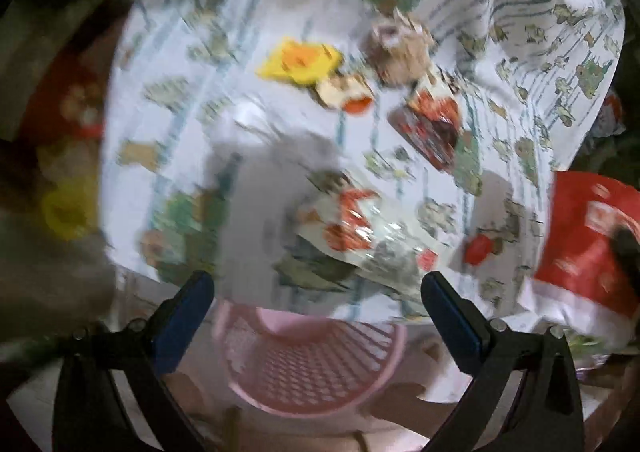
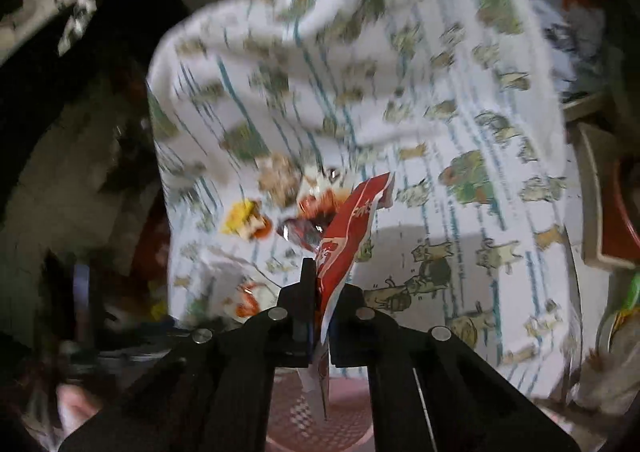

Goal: Collect trash
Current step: 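Grasp the clear printed wrapper with the left gripper while the right gripper lifts the red bag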

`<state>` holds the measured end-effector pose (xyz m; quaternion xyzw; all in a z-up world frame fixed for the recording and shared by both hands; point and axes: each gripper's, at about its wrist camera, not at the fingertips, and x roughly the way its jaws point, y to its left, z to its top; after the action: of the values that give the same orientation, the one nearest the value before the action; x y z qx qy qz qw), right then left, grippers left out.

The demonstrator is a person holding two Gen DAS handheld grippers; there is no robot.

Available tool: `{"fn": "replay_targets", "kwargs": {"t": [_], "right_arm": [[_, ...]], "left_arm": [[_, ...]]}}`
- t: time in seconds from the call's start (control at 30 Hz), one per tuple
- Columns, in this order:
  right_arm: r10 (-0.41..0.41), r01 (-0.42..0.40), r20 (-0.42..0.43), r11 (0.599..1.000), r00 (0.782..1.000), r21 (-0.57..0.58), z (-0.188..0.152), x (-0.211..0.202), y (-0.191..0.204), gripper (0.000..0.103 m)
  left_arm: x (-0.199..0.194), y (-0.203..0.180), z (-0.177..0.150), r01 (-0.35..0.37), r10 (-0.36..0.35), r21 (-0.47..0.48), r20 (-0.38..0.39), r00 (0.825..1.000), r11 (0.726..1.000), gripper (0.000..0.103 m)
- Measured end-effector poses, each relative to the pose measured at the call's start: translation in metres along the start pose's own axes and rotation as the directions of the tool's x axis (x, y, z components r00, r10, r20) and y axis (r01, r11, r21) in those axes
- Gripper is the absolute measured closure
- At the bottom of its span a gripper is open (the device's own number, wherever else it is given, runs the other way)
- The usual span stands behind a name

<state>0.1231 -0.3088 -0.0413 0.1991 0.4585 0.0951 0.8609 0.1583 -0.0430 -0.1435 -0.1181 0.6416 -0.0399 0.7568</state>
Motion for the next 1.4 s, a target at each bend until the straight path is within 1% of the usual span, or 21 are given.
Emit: {"fn": "replay_targets", "kwargs": {"t": [0.07, 0.13, 0.17, 0.23, 0.27, 0.3, 0.33, 0.37, 0.43, 0.47, 0.53, 0.6, 0.67, 0.73, 0.77, 0.83, 0.87, 0.93, 1.07, 1.23, 1.4], "right_arm": [[-0.064, 0.065, 0.042, 0.998, 0.997, -0.014, -0.006, -0.019, 0.004, 0.097], [-0.062, 0.067, 0.068, 0.995, 0.996, -0.075, -0.011, -0.021, 0.007, 0.097], [-0.061, 0.067, 0.071, 0.995, 0.996, -0.079, -0.011, -0.021, 0.003, 0.097], [-0.057, 0.059, 0.056, 0.998, 0.997, -0.032, -0.013, -0.012, -0.008, 0.097], [-0.028, 0.028, 0.039, 1.0, 0.999, -0.002, -0.014, -0.005, -0.015, 0.097], [-0.017, 0.017, 0.023, 1.0, 1.0, 0.009, -0.015, -0.001, -0.018, 0.097], [-0.022, 0.022, 0.008, 1.0, 1.0, 0.01, -0.014, 0.005, -0.02, 0.098], [-0.038, 0.038, 0.013, 0.999, 0.999, 0.005, -0.013, 0.009, -0.021, 0.098], [-0.058, 0.058, 0.002, 0.998, 0.998, -0.022, -0.013, 0.017, -0.023, 0.098], [-0.068, 0.068, -0.003, 0.997, 0.998, -0.024, -0.013, 0.02, -0.024, 0.098], [-0.046, 0.045, -0.023, 0.999, 0.999, -0.016, -0.012, 0.022, -0.027, 0.098], [-0.027, 0.025, -0.051, 0.999, 0.998, -0.035, -0.01, 0.024, -0.025, 0.098], [-0.054, 0.052, -0.028, 0.997, 0.998, -0.057, -0.009, 0.021, -0.022, 0.098], [-0.063, 0.061, -0.016, 0.996, 0.998, -0.063, -0.009, 0.018, -0.021, 0.098], [-0.059, 0.058, -0.013, 0.997, 0.998, -0.057, -0.009, 0.017, -0.021, 0.098], [-0.059, 0.059, -0.006, 0.997, 0.998, -0.048, -0.01, 0.016, -0.022, 0.098], [-0.068, 0.068, 0.002, 0.997, 0.998, -0.048, -0.011, 0.015, -0.022, 0.098], [-0.089, 0.09, 0.016, 0.994, 0.996, -0.06, -0.013, 0.012, -0.02, 0.098], [-0.141, 0.146, 0.05, 0.983, 0.989, -0.114, -0.022, 0.006, -0.009, 0.098], [-0.118, 0.123, 0.039, 0.979, 0.992, -0.163, -0.038, 0.0, 0.009, 0.098], [-0.101, 0.104, 0.024, 0.964, 0.995, -0.244, -0.056, -0.004, 0.036, 0.098]], "left_arm": [[0.008, -0.002, 0.0, 0.03, -0.031, -0.044, -0.025, 0.999, 0.999, 0.0], [0.015, -0.002, 0.002, 0.053, -0.057, -0.1, -0.035, 0.998, 0.994, 0.0], [0.019, -0.002, 0.003, 0.061, -0.065, -0.123, -0.032, 0.997, 0.99, 0.0], [0.025, -0.002, 0.005, 0.062, -0.066, -0.165, -0.014, 0.998, 0.984, 0.016], [0.029, -0.003, 0.007, 0.057, -0.061, -0.172, -0.016, 0.998, 0.983, 0.029], [0.031, -0.005, 0.009, 0.046, -0.048, -0.174, -0.008, 0.999, 0.984, 0.031], [0.03, -0.008, 0.011, 0.041, -0.039, -0.166, 0.014, 0.999, 0.985, 0.036], [0.031, -0.01, 0.013, 0.034, -0.032, -0.153, 0.018, 0.999, 0.988, 0.05], [0.032, -0.012, 0.017, -0.012, 0.017, -0.134, 0.039, 0.999, 0.991, 0.075], [0.032, -0.012, 0.018, -0.006, 0.012, -0.13, 0.046, 0.999, 0.991, 0.079], [0.029, -0.009, 0.018, 0.015, -0.006, -0.151, 0.056, 0.998, 0.988, 0.09], [0.02, -0.007, 0.017, 0.052, -0.042, -0.153, 0.068, 0.997, 0.987, 0.095], [0.008, -0.004, 0.017, 0.101, -0.091, -0.149, 0.073, 0.993, 0.984, 0.098], [-0.008, -0.008, 0.016, 0.14, -0.13, -0.103, 0.097, 0.987, 0.985, 0.099], [-0.019, -0.008, 0.014, 0.13, -0.12, -0.07, 0.123, 0.985, 0.989, 0.099], [-0.039, -0.013, 0.009, 0.076, -0.074, -0.004, 0.193, 0.978, 0.997, 0.099], [-0.047, -0.013, 0.007, 0.068, -0.071, 0.02, 0.214, 0.974, 0.997, 0.099], [-0.057, -0.012, 0.003, 0.098, -0.106, 0.048, 0.223, 0.969, 0.994, 0.099], [-0.074, -0.004, -0.007, 0.035, -0.064, 0.106, 0.287, 0.956, 0.994, 0.099], [-0.082, 0.006, -0.017, 0.05, -0.08, 0.111, 0.283, 0.956, 0.993, 0.099], [-0.085, 0.014, -0.031, 0.043, -0.072, 0.126, 0.232, 0.97, 0.991, 0.099]]}}
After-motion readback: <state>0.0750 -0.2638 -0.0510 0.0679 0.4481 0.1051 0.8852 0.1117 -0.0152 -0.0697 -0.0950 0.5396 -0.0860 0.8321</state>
